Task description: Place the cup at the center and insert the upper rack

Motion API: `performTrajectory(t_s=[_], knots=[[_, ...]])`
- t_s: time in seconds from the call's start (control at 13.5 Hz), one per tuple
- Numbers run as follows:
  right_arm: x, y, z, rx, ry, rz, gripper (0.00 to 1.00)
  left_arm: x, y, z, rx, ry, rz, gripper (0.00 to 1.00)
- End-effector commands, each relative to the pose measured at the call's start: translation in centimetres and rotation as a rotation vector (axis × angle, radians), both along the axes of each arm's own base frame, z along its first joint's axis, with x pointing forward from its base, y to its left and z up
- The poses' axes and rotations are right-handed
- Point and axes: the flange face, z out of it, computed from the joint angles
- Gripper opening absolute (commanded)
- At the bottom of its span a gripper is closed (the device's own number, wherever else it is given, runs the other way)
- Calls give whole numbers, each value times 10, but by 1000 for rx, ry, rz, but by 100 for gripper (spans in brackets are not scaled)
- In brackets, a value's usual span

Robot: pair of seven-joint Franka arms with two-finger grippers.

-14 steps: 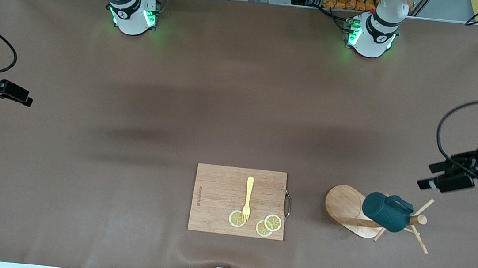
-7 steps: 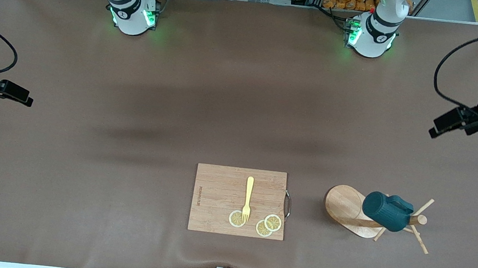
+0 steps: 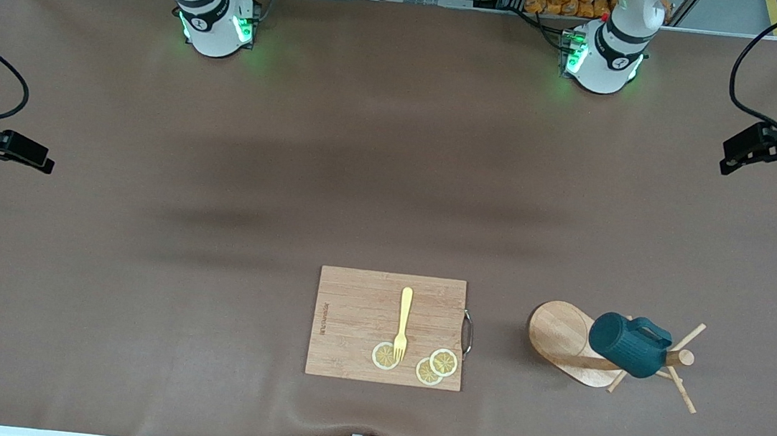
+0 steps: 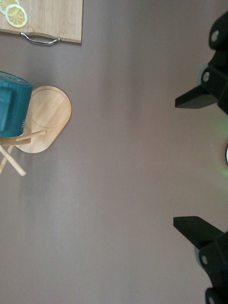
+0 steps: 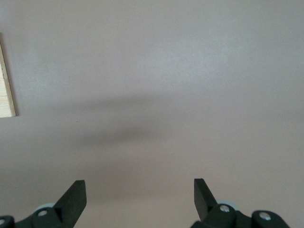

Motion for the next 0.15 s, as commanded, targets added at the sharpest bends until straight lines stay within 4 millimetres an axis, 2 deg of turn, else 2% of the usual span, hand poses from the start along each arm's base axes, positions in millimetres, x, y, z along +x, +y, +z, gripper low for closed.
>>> performTrajectory(t_s=[0.0, 0.07], knots=[[-1, 0, -1, 9, 0, -4, 100, -9, 2, 2, 18, 5, -10, 100], [-1, -1, -2, 8, 1, -6, 100, -9, 2, 2, 18, 4, -9, 100]])
